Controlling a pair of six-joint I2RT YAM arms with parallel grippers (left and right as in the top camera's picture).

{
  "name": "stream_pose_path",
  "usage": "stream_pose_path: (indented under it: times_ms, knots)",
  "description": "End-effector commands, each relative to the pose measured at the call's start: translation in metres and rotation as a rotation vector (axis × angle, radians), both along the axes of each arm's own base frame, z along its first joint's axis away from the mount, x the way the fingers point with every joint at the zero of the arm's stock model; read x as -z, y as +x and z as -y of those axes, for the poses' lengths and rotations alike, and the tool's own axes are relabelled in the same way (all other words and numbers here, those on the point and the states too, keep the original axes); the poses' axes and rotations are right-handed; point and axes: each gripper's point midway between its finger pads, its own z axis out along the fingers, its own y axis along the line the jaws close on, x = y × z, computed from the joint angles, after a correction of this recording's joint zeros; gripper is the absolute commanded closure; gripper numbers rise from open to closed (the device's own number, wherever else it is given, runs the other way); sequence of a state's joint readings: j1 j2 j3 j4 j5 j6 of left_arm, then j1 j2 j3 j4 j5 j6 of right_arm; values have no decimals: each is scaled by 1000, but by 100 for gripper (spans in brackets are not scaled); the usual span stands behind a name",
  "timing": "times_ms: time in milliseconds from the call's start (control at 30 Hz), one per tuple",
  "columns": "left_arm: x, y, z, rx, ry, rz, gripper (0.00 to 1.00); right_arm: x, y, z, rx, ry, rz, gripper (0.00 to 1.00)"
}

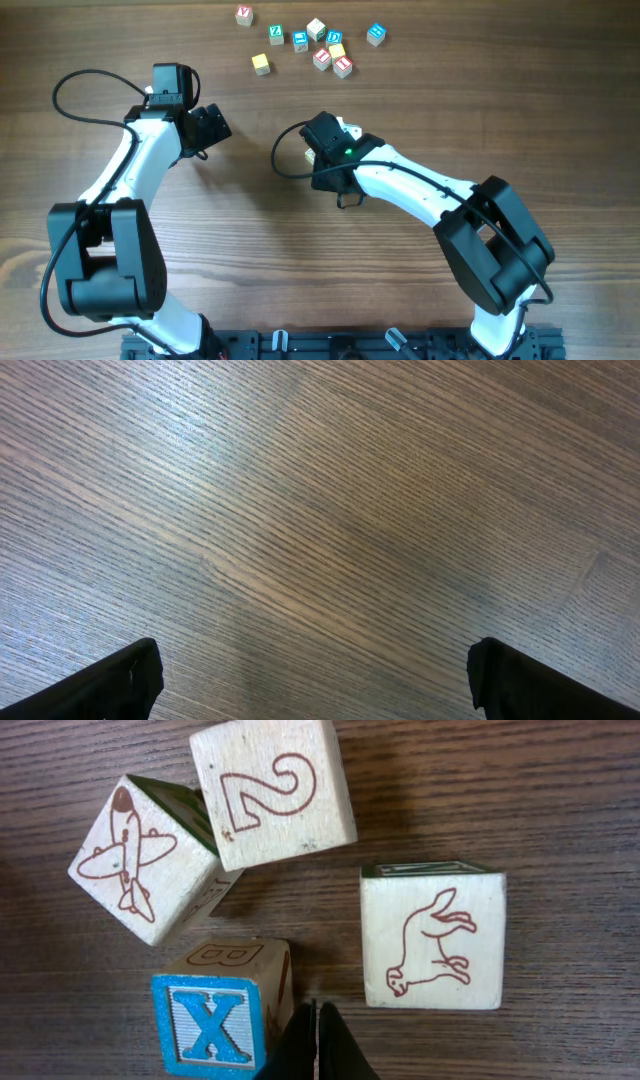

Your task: Form a circle

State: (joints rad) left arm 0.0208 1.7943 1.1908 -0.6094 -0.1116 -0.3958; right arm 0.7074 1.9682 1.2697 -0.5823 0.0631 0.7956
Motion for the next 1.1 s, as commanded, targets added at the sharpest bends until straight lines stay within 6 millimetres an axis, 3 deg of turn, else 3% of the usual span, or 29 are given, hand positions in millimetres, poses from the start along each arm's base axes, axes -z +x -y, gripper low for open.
stream_pose_path:
  times_ms: [0,767,1067]
  knots:
    - [-9,3,-4,-17,7,25,0,5,-4,-2,-18,2,-17,96]
    - [-9,3,-4,-17,6,25,0,4,-8,-15,-39,68,-46,96]
    - [-9,3,-4,-17,7,25,0,7,-16,-7,-35,37,-82,96]
